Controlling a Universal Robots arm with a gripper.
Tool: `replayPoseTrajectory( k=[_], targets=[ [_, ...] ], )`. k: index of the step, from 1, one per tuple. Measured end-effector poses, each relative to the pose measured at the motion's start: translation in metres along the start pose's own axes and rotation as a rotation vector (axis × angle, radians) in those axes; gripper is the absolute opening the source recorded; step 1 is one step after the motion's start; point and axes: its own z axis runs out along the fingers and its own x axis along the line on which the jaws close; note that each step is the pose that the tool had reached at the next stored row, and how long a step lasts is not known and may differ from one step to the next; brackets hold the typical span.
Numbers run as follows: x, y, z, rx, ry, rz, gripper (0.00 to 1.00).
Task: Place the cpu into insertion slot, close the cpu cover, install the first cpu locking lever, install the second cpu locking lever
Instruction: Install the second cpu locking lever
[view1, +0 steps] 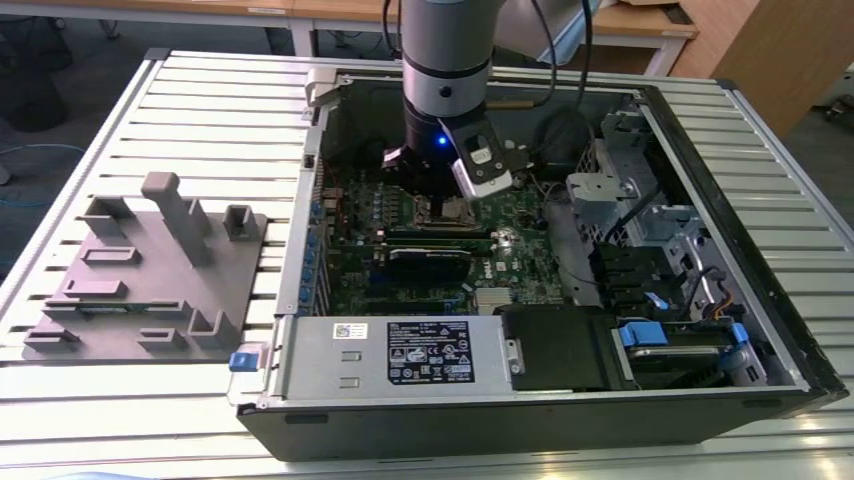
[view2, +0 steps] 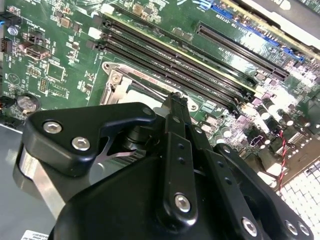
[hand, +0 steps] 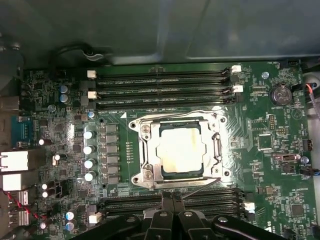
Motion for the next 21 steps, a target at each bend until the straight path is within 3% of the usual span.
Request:
replayPoseTrajectory(
  k=[7, 16, 21],
  targets=[
    [0.0001, 0.0, 0.0002, 0.0, 0.0, 0.0, 0.11],
    [0.0006, -0.0008, 0.009, -0.0001, 0.0, 0.0, 0.11],
    [0.0007, -0.0008, 0.0093, 0.0, 0.0, 0.0, 0.11]
  ],
)
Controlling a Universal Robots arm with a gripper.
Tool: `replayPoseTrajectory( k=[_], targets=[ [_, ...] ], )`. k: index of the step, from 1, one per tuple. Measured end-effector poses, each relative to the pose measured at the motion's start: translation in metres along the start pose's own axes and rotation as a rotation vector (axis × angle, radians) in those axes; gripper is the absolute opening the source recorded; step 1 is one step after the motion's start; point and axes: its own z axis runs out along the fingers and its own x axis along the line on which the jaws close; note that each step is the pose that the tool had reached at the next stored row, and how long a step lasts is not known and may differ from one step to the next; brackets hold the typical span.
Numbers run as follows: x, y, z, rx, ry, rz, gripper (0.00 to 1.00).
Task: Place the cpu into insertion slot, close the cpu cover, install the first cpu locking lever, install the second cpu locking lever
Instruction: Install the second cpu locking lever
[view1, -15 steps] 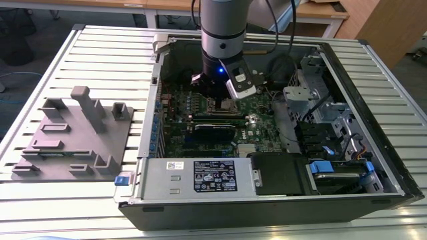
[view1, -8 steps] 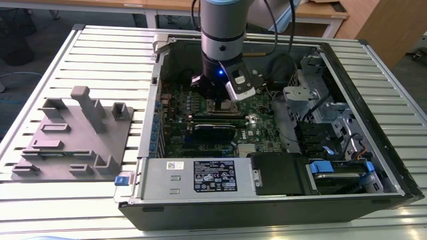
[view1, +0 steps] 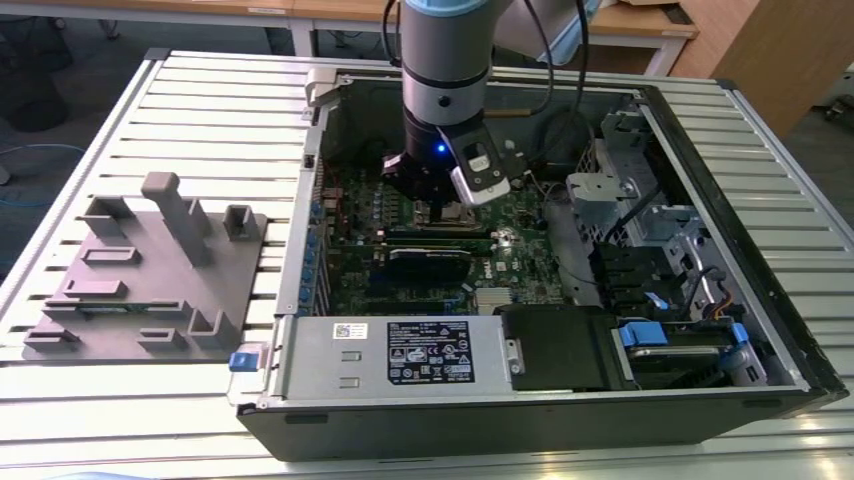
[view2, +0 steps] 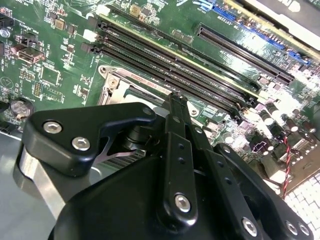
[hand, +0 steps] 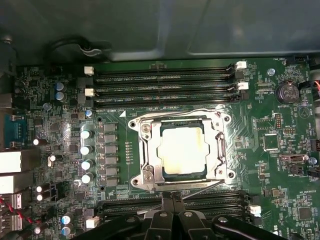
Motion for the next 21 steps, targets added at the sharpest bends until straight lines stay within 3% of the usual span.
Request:
replayPoseTrajectory(
  k=[15, 21],
  targets=[
    [0.0025, -0.0004, 0.0026, -0.0001, -0.0001, 0.0, 0.11],
    [0.007, -0.0011, 0.0045, -0.0001, -0.0001, 0.0, 0.11]
  ],
)
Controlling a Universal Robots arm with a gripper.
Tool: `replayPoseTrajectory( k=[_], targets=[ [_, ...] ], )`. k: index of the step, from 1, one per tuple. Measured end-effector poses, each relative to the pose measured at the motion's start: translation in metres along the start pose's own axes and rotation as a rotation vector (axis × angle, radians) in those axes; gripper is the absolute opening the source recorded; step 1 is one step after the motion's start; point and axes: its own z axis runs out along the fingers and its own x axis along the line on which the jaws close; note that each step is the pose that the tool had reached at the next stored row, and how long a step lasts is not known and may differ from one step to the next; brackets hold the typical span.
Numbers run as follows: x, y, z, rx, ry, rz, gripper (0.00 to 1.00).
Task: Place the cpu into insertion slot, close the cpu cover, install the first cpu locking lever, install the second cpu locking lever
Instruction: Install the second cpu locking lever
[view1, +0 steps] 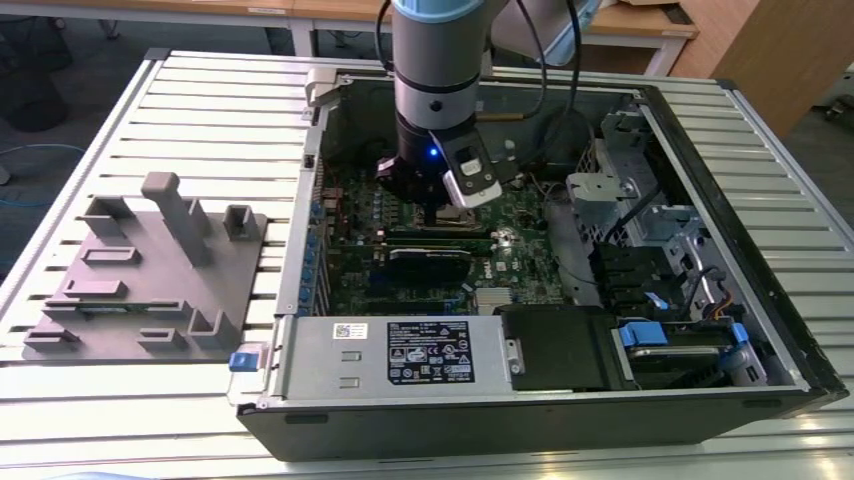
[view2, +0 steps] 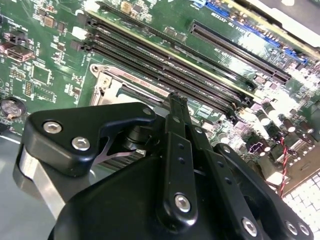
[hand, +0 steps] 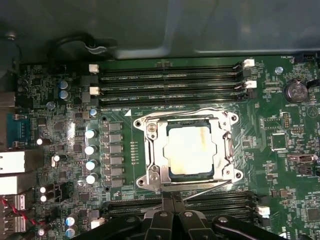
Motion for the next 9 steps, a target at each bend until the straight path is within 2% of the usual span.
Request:
replayPoseTrajectory(
  k=[9],
  targets=[
    [0.0064, -0.0008, 0.0044, 0.0, 0.0, 0.0, 0.11]
  ],
)
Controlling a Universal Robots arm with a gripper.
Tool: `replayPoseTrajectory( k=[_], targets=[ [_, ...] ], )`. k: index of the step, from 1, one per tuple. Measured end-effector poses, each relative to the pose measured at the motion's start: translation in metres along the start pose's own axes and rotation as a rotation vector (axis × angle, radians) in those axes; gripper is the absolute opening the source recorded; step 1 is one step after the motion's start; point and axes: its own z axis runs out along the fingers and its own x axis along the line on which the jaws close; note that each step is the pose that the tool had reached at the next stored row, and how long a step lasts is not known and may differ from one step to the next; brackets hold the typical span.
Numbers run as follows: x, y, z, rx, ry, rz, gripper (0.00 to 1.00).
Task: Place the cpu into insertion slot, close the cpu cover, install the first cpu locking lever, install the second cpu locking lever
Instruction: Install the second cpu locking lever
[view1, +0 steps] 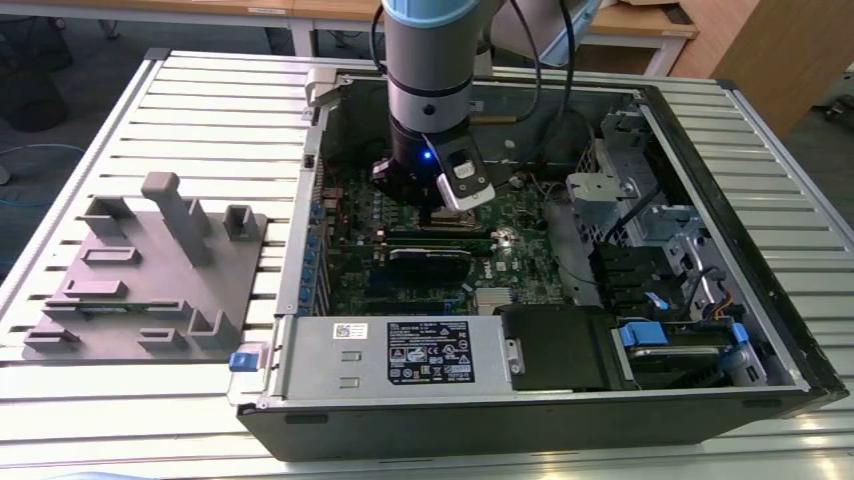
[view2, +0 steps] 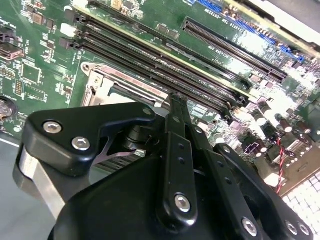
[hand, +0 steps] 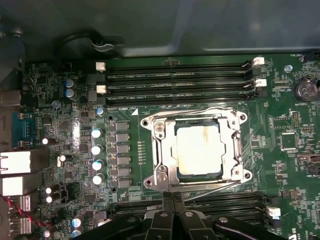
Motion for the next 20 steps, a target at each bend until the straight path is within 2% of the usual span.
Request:
replayPoseTrajectory(
  k=[7, 11, 14, 20],
  targets=[
    [0.0009, -0.0002, 0.0014, -0.0001, -0.0001, 0.0, 0.11],
    [0.0039, -0.0005, 0.0025, -0.0001, 0.0, 0.0, 0.11],
    [0.0055, -0.001, 0.0066, -0.0002, 0.0001, 0.0, 0.11],
    [0.0066, -0.0012, 0.0084, -0.0087, 0.0008, 0.001, 0.11]
  ],
)
